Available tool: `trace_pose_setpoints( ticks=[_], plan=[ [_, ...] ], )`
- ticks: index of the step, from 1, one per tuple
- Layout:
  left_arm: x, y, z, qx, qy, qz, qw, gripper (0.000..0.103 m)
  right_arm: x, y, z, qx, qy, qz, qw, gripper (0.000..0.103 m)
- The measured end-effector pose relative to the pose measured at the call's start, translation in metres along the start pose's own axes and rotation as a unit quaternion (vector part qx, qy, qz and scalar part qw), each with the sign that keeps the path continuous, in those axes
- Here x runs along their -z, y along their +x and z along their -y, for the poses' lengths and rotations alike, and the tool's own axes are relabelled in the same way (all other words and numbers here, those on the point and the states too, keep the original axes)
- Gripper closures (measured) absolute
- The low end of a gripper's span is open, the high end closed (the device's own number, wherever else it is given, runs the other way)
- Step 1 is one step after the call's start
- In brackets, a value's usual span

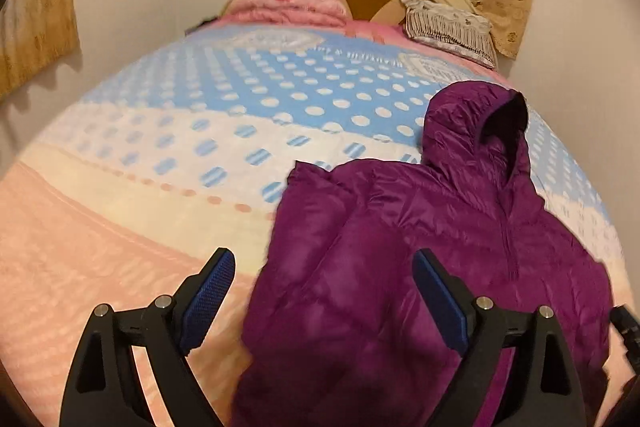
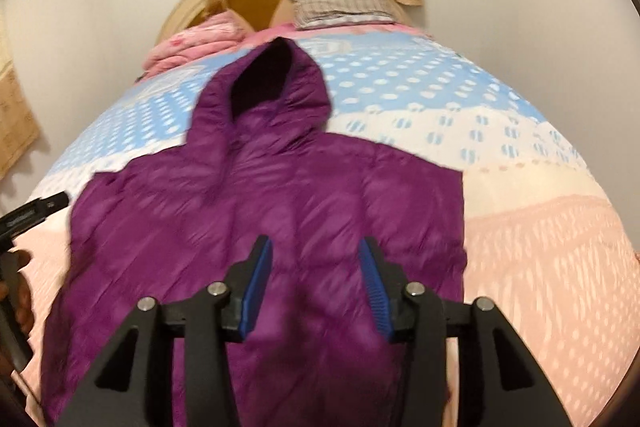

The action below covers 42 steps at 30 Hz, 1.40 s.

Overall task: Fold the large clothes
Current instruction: 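Grasp the side edge of the jacket body with the left tool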

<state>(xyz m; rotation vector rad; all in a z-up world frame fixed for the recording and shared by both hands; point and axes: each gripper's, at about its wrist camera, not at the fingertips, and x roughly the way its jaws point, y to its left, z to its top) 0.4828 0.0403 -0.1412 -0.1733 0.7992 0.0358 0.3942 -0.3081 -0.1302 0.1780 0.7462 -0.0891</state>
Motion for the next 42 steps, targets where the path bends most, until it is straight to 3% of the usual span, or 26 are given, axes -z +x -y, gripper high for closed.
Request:
trace_pose_setpoints(
  ticks=[3,7,12,26,38,40,42],
  plan=[
    [0.003,0.038,0.002,-0.022,-0.010,-0.042,0.9988,0.013,-0.003,0.030,0.017,0.017,0.026,-0.023,0.999,0.050],
    [0.022,0.066,0.001,-0.023,-0.018,-0.067,0.9973,0.013,0.007,0.052,0.030,0.013,0.033,-0.042,0.998,0.050],
    [0.039,0.064,0.009,-0.033,-0.004,-0.043,0.9985,0.011,0.017,0.055,0.030,0.017,0.018,-0.038,0.999,0.049],
    [0.039,0.074,0.010,-0.045,0.005,-0.054,0.9975,0.004,0.020,0.057,0.031,0.010,0.010,-0.032,0.999,0.044],
    [0.037,0.078,0.010,-0.037,0.006,-0.062,0.9974,0.001,0.021,0.058,0.031,-0.013,0.009,-0.032,0.999,0.033],
    [0.036,0.075,0.013,-0.043,0.020,-0.065,0.9967,0.001,0.021,0.058,0.029,-0.019,0.004,-0.036,0.999,0.028],
    [0.032,0.069,0.016,-0.056,0.036,-0.077,0.9948,0.001,0.018,0.058,0.024,-0.033,-0.012,-0.049,0.998,0.015]
  ],
)
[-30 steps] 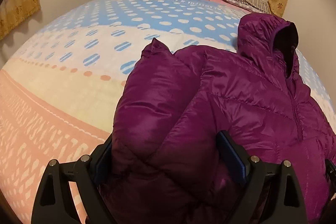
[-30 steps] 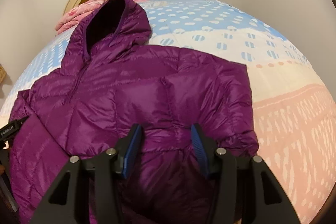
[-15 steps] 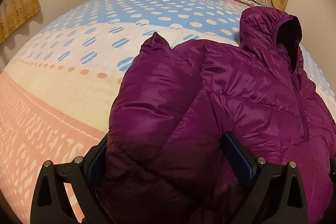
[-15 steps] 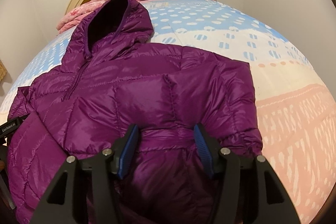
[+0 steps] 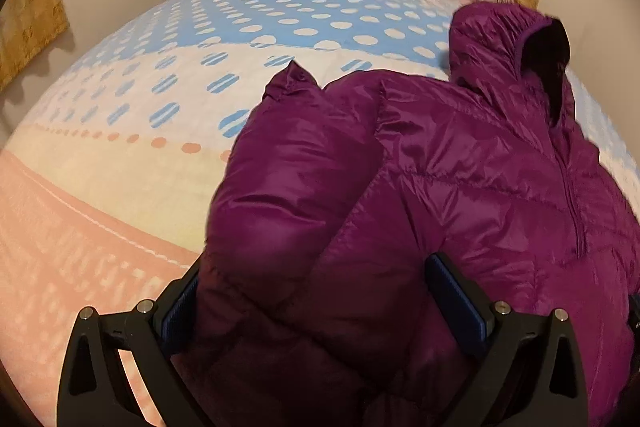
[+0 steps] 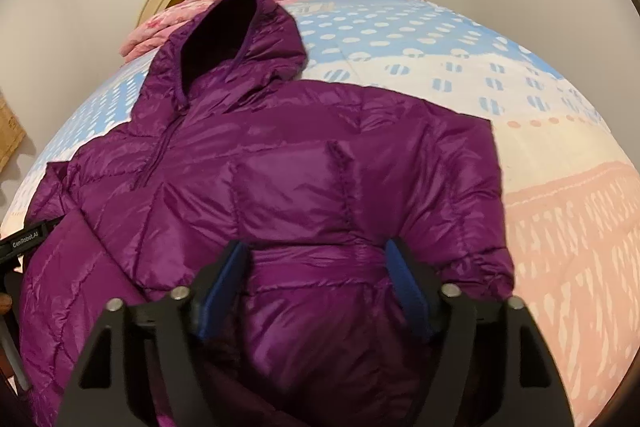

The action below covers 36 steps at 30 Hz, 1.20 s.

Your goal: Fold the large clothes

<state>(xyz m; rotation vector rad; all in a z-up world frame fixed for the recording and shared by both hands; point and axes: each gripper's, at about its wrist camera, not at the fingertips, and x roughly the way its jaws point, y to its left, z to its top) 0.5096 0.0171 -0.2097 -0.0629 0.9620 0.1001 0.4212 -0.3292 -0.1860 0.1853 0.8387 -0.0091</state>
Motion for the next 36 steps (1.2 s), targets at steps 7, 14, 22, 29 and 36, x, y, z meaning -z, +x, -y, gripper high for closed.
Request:
trace_pose_setpoints(
  ticks=[7,14,22,29,36],
  plan=[
    [-0.056,-0.074,0.021,0.052,0.103,0.062,0.9914,0.001,-0.056,-0.020,0.008,-0.052,-0.023,-0.028,0.998,0.010],
    [-0.152,-0.046,0.063,0.113,0.087,0.061,0.9878,0.001,-0.154,0.010,0.040,-0.080,0.031,-0.003,0.996,0.006],
    [-0.224,0.044,0.081,0.129,-0.010,0.025,0.9912,0.001,-0.227,0.079,0.050,-0.102,0.069,0.009,0.992,0.006],
    [-0.249,0.085,0.097,0.167,-0.033,0.002,0.9853,0.001,-0.253,0.138,0.056,-0.111,0.118,0.002,0.987,0.006],
    [-0.257,0.119,0.121,0.154,0.004,-0.013,0.9880,0.001,-0.255,0.176,0.051,-0.118,0.117,-0.020,0.986,0.006]
  ],
)
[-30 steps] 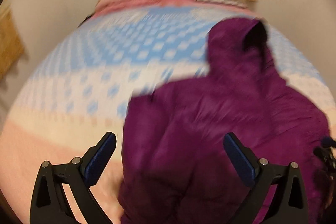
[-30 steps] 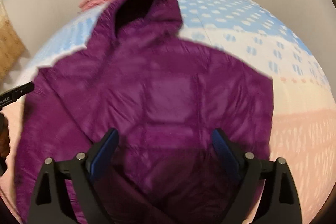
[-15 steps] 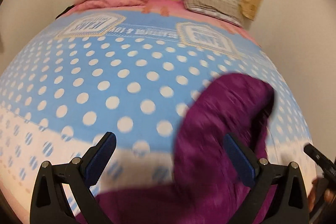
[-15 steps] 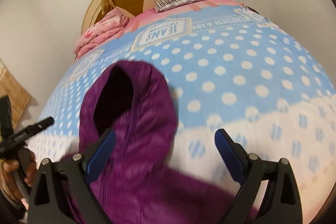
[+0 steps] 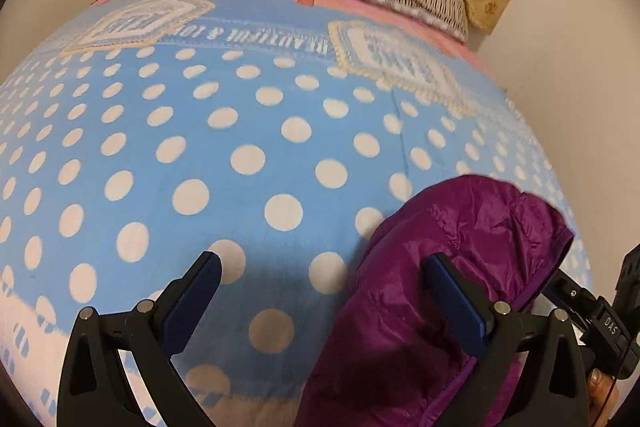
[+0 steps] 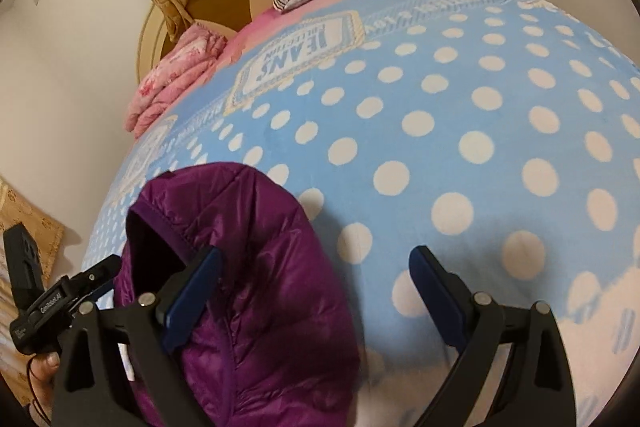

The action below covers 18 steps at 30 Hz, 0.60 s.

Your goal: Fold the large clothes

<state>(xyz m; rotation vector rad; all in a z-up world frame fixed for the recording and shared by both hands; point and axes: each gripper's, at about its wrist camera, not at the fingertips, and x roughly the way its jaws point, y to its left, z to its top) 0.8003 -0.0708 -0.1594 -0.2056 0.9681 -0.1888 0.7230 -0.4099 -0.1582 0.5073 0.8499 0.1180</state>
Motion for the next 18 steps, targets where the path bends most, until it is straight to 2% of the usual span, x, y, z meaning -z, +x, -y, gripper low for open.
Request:
trace_pose_setpoints(
  ticks=[3,4,5,6,7,8,9,11,16,18],
  plan=[
    [0.003,0.011,0.003,0.002,0.006,-0.007,1.0000,0.002,0.000,0.014,0.006,-0.007,0.011,-0.016,1.000,0.006],
    [0.005,0.015,0.006,0.010,0.014,-0.008,0.9998,0.013,-0.001,0.019,0.007,-0.014,0.015,-0.028,0.999,0.009],
    [0.006,0.017,0.009,0.012,0.025,-0.009,0.9996,0.026,-0.002,0.022,0.008,-0.022,0.013,-0.038,0.999,0.025],
    [0.009,0.022,0.015,0.015,0.048,-0.022,0.9985,0.059,-0.002,0.027,0.006,-0.024,0.004,-0.053,0.998,0.046],
    [0.011,0.028,0.019,0.020,0.063,-0.040,0.9970,0.085,-0.002,0.028,0.003,-0.021,-0.007,-0.059,0.998,0.057],
    [0.012,0.029,0.022,0.024,0.070,-0.044,0.9963,0.090,-0.001,0.026,-0.002,-0.022,-0.025,-0.060,0.998,0.076],
    [0.013,0.025,0.025,0.024,0.080,-0.034,0.9959,0.094,0.001,0.022,-0.007,-0.024,-0.043,-0.057,0.997,0.086],
    [0.014,0.010,0.031,0.018,0.106,0.001,0.9942,0.097,0.006,0.010,-0.016,-0.024,-0.069,-0.043,0.996,0.089],
    [0.016,-0.037,0.024,0.039,0.112,0.042,0.9920,0.098,0.017,-0.032,-0.030,-0.032,-0.117,-0.005,0.993,0.092],
    [0.019,-0.053,0.020,0.049,0.111,0.047,0.9915,0.099,0.024,-0.054,-0.037,-0.036,-0.134,0.012,0.990,0.092]
  ],
)
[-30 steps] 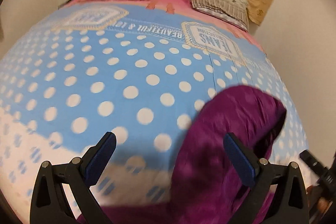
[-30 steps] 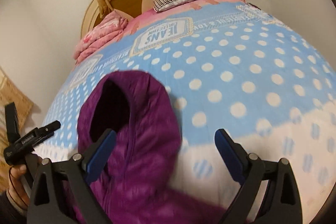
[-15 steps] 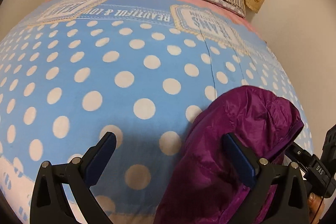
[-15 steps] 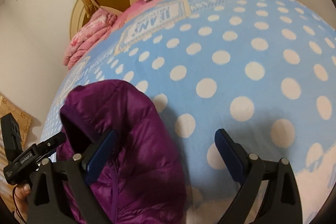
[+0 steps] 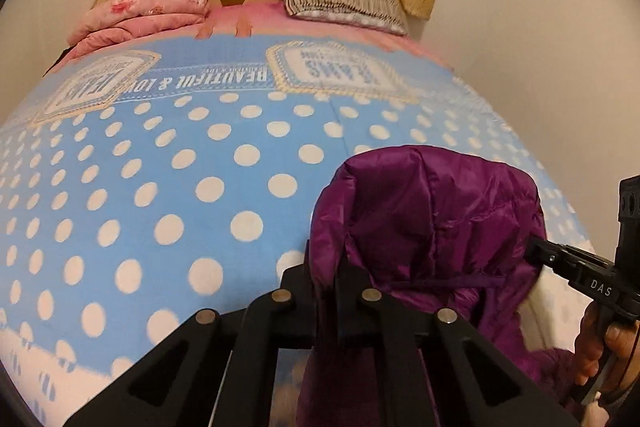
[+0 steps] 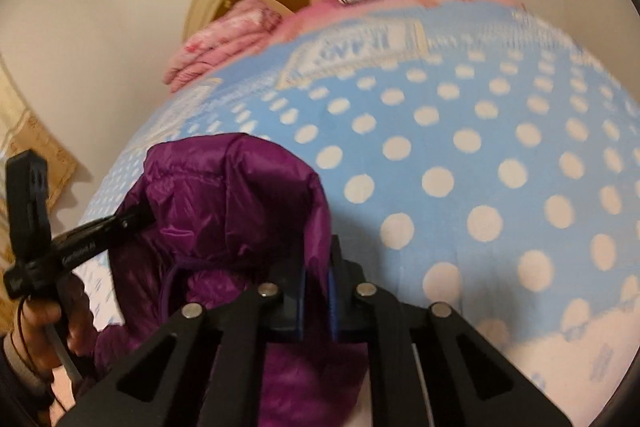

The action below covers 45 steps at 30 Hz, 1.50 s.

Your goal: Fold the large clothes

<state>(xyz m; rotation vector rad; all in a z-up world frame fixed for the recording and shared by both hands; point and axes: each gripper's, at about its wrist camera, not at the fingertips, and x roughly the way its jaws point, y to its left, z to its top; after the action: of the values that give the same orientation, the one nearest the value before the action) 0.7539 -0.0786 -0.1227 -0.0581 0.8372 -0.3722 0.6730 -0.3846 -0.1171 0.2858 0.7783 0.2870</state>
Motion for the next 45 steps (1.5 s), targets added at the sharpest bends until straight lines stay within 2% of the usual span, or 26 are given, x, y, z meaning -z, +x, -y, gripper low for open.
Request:
trace_pose_setpoints(
  ticks=[5,8,11,13,14,17,20,22,24,25,26,27,28,29,33,36,40,43,45],
  plan=[
    [0.013,-0.049,0.003,0.026,0.004,0.033,0.9991,0.099,0.018,-0.044,-0.028,-0.001,-0.049,0.032,0.998,0.093],
    [0.024,-0.061,0.015,0.018,0.032,0.040,0.9985,0.099,0.027,-0.046,-0.043,0.007,-0.073,0.013,0.997,0.094],
    [0.030,-0.064,0.023,0.016,0.044,0.035,0.9983,0.099,0.022,-0.038,-0.039,0.001,-0.049,-0.006,0.999,0.087],
    [0.031,-0.065,0.027,0.016,0.049,0.037,0.9980,0.099,0.020,-0.030,-0.034,0.019,-0.045,-0.001,0.999,0.046],
    [0.031,-0.065,0.028,0.019,0.052,0.039,0.9977,0.099,0.018,-0.023,-0.031,0.031,-0.042,0.003,0.999,0.022],
    [0.026,-0.056,0.025,0.010,0.065,0.041,0.9970,0.099,0.011,0.000,-0.023,0.046,-0.039,-0.007,0.998,0.023],
    [0.018,-0.038,0.008,-0.002,0.052,0.034,0.9981,0.099,0.001,0.029,-0.012,0.052,-0.027,-0.014,0.998,0.023],
    [0.014,-0.025,-0.004,-0.003,0.038,0.030,0.9988,0.099,-0.004,0.050,-0.007,0.045,-0.026,-0.029,0.998,0.024],
    [0.012,-0.011,-0.013,-0.001,0.033,0.024,0.9992,0.099,-0.007,0.073,-0.004,0.053,-0.036,-0.052,0.997,0.028],
    [0.013,-0.006,-0.014,-0.002,0.034,0.021,0.9992,0.099,-0.007,0.083,-0.001,0.043,-0.031,-0.064,0.997,0.030],
    [0.014,-0.001,-0.015,-0.002,0.035,0.019,0.9992,0.099,-0.007,0.090,0.002,0.029,-0.021,-0.077,0.996,0.038],
    [0.015,0.003,-0.015,-0.004,0.034,0.016,0.9993,0.099,-0.006,0.097,0.003,0.024,-0.019,-0.089,0.996,0.055],
    [0.016,0.007,-0.016,-0.006,0.032,0.013,0.9994,0.099,-0.003,0.099,0.002,0.044,-0.034,-0.088,0.995,0.069],
    [0.017,0.009,-0.016,-0.006,0.030,0.012,0.9995,0.099,-0.001,0.099,-0.001,0.059,-0.050,-0.086,0.993,0.092],
    [0.018,-0.002,-0.014,-0.007,0.028,0.024,0.9993,0.099,0.001,0.061,-0.005,0.056,-0.062,-0.035,0.996,0.094],
    [0.016,-0.026,-0.011,-0.002,0.025,0.044,0.9987,0.099,0.003,0.006,-0.016,0.058,-0.090,0.028,0.994,0.094],
    [0.026,-0.073,-0.007,0.022,0.034,0.090,0.9951,0.099,0.031,-0.062,-0.043,0.077,-0.167,0.104,0.978,0.094],
    [0.048,-0.110,-0.001,0.044,0.052,0.125,0.9898,0.099,0.062,-0.096,-0.058,0.081,-0.205,0.140,0.965,0.094],
    [0.067,-0.129,0.004,0.054,0.072,0.140,0.9860,0.099,0.082,-0.110,-0.064,0.082,-0.220,0.147,0.961,0.094]
  ],
)
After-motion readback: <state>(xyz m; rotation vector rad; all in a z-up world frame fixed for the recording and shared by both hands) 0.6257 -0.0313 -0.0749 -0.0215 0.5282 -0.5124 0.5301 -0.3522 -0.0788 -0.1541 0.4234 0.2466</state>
